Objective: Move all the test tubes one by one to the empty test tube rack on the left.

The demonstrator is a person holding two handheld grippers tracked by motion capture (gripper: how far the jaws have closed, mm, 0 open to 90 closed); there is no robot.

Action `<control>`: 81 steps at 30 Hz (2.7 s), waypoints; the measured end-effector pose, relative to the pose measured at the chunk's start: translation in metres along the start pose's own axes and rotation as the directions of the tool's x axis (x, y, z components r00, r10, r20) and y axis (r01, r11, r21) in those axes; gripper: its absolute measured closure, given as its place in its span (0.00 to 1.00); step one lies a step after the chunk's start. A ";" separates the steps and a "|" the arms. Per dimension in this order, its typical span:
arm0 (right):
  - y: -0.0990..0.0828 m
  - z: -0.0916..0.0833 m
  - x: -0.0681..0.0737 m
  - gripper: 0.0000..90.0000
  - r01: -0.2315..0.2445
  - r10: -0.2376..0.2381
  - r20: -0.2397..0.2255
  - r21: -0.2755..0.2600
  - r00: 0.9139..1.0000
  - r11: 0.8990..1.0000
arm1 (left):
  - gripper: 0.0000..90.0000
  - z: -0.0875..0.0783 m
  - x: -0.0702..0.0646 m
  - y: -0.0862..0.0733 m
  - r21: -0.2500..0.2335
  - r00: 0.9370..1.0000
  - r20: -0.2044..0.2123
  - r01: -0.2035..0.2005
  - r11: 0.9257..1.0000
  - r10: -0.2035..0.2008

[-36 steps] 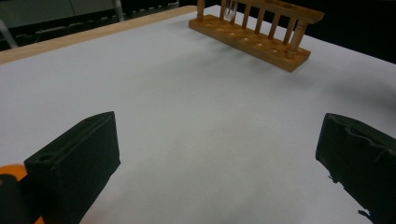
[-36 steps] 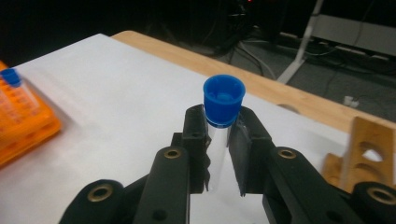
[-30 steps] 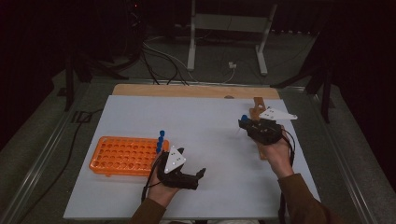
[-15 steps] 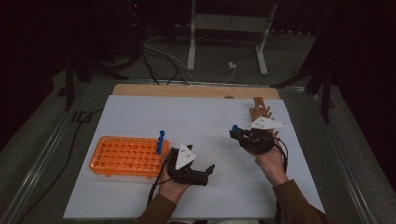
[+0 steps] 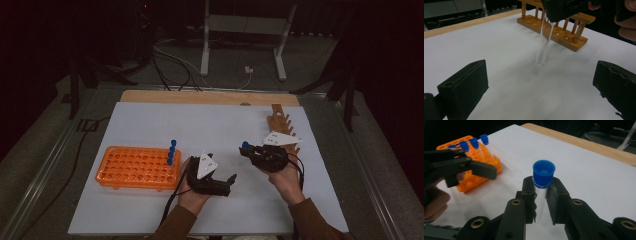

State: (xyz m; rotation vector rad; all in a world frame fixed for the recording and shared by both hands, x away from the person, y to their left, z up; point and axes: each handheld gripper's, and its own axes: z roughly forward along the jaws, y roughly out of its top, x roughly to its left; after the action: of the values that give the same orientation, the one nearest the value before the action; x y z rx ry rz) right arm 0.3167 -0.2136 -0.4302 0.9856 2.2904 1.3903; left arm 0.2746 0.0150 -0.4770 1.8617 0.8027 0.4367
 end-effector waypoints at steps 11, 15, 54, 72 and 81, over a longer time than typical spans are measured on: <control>-0.002 0.005 0.011 0.86 -0.001 0.001 -0.048 0.011 0.999 1.000 | 0.04 0.008 -0.002 0.007 0.016 1.000 -0.013 -0.016 1.000 0.017; -0.002 0.006 0.016 0.86 0.003 -0.002 -0.066 0.015 0.998 1.000 | 0.09 0.011 -0.005 0.010 0.020 0.999 -0.004 -0.036 0.999 0.036; -0.002 -0.009 0.003 0.20 -0.027 0.026 -0.041 -0.017 0.999 0.999 | 0.87 0.003 0.005 0.006 0.026 1.000 0.003 -0.027 0.999 0.027; -0.016 -0.021 -0.024 0.03 -0.078 0.080 0.084 -0.036 0.993 0.996 | 0.87 -0.018 0.017 0.000 0.025 1.000 -0.003 -0.011 1.000 0.011; -0.024 -0.027 -0.030 0.01 -0.100 0.104 0.106 -0.037 0.989 0.994 | 0.87 -0.032 0.024 -0.006 0.026 1.000 -0.012 -0.003 1.000 0.003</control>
State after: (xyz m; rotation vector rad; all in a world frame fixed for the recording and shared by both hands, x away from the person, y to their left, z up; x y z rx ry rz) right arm 0.3144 -0.2592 -0.4405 1.1534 2.1606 1.3725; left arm 0.2700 0.0543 -0.4701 1.8862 0.8174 0.4413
